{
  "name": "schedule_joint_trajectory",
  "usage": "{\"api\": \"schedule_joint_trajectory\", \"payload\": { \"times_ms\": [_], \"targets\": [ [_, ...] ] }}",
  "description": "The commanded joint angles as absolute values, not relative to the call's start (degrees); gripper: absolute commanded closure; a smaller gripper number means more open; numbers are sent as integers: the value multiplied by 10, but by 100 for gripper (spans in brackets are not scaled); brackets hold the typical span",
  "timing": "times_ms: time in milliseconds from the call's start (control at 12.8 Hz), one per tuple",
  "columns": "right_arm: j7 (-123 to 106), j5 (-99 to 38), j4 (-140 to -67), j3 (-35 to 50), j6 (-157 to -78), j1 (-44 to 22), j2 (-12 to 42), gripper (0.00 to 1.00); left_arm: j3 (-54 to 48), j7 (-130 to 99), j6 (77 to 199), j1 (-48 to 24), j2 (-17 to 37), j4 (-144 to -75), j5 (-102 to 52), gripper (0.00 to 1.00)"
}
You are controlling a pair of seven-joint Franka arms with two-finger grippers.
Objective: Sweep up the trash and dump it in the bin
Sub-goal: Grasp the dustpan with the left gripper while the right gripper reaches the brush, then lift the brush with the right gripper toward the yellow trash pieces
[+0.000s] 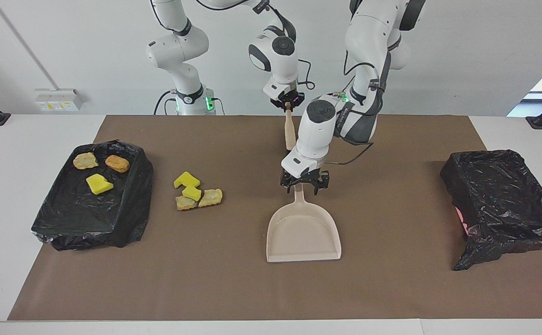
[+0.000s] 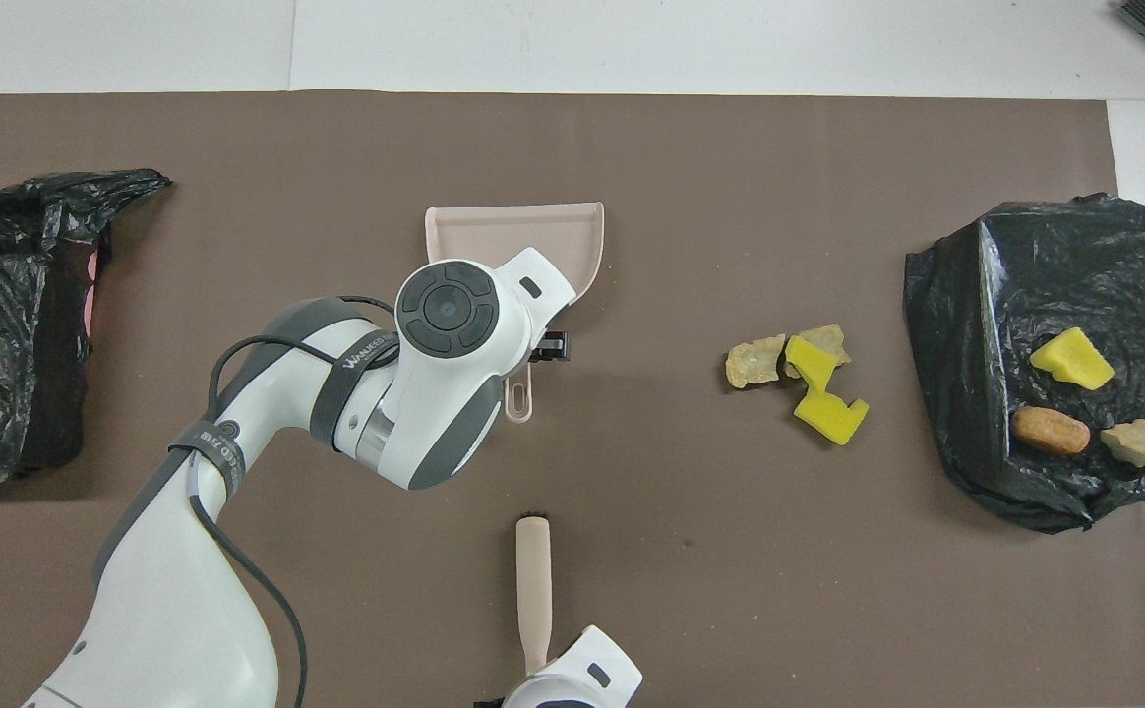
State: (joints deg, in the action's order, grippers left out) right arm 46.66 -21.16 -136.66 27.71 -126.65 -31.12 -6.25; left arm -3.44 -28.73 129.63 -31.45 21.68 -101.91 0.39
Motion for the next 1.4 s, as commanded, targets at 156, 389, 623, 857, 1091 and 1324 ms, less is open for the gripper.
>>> {"api": "schedule_joint_trajectory", "payload": {
  "times_ms": [156, 389, 623, 857, 1091, 1324],
  "targets": [
    [414, -204, -1352, 277, -1099, -215, -185, 100, -28, -282, 1312, -320, 214, -1033, -14, 84],
    [335, -184, -1340, 275, -1004, -132, -233, 100, -27, -268, 1309, -316, 213, -1028, -11, 100],
    [222, -164, -1332, 249, -943, -26, -263, 100, -25, -117, 1267, -288, 186, -1023, -10, 100],
    [102, -72, -1334, 236, -948, 70, -262, 100, -20, 54, 1171, -271, 153, -1011, -10, 100],
    [-13, -14, -1337, 238, -1018, 154, -233, 100, -21, 169, 1145, -251, 147, -1012, -11, 100],
    [-18, 90, -1332, 239, -1081, 171, -155, 100, -20, 311, 1147, -250, 142, -1021, -11, 100]
  ]
}}
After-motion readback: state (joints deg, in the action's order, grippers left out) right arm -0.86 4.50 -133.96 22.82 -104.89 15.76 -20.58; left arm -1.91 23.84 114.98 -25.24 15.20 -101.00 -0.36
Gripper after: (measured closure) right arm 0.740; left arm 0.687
